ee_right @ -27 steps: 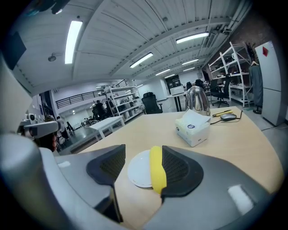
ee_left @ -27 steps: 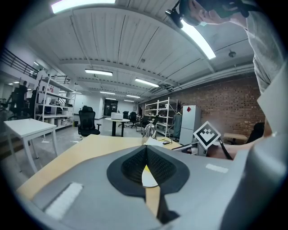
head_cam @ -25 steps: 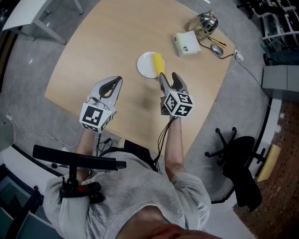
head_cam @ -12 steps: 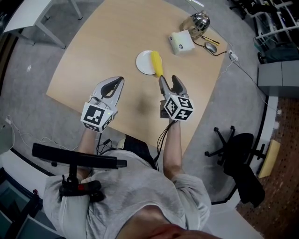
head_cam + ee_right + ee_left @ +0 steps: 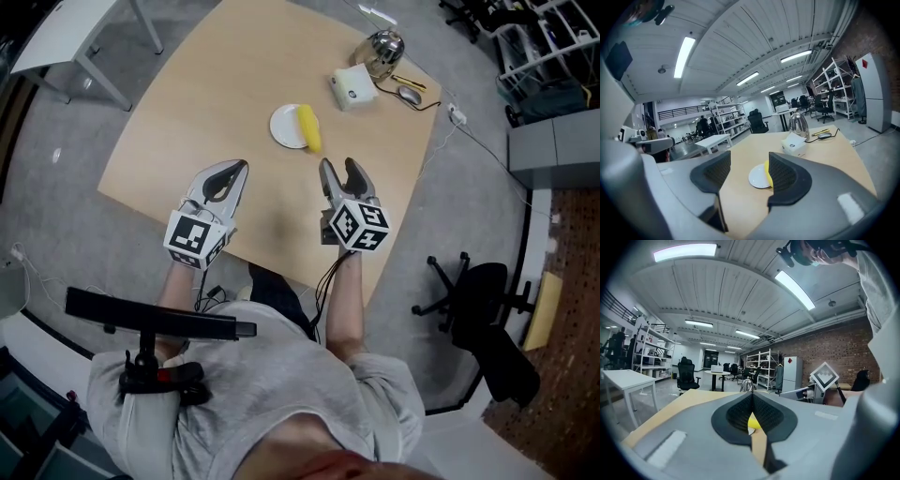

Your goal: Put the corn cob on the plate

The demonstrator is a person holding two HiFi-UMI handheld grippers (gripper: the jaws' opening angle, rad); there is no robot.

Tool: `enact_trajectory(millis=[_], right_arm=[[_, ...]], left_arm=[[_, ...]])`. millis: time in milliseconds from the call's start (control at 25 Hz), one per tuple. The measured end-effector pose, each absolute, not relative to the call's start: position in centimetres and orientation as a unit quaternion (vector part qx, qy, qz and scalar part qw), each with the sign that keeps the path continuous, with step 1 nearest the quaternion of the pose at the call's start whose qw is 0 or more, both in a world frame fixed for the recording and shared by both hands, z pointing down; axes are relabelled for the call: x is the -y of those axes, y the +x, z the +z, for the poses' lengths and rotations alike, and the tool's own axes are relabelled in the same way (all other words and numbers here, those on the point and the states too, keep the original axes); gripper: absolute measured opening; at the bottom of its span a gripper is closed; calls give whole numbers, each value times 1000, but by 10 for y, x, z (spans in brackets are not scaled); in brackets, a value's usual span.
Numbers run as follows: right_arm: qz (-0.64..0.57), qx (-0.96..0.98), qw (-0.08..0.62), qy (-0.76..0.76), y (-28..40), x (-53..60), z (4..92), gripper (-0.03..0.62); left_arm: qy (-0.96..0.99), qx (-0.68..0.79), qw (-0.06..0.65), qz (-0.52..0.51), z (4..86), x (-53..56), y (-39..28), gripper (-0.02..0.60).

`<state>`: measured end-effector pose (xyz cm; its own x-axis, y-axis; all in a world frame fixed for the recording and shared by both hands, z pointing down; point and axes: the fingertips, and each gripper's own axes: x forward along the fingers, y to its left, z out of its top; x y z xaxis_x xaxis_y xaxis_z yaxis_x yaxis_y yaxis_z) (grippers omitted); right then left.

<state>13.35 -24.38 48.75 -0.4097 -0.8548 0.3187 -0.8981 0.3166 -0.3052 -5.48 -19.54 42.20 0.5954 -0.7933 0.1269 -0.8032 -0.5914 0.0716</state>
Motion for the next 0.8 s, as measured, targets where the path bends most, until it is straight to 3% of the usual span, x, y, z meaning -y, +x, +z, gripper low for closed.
enact_trajectory(millis=[800], right_arm=[[185, 810, 14, 556, 143, 145, 426, 261]], left_arm=[[895, 445, 23, 23, 365, 113, -58, 20]])
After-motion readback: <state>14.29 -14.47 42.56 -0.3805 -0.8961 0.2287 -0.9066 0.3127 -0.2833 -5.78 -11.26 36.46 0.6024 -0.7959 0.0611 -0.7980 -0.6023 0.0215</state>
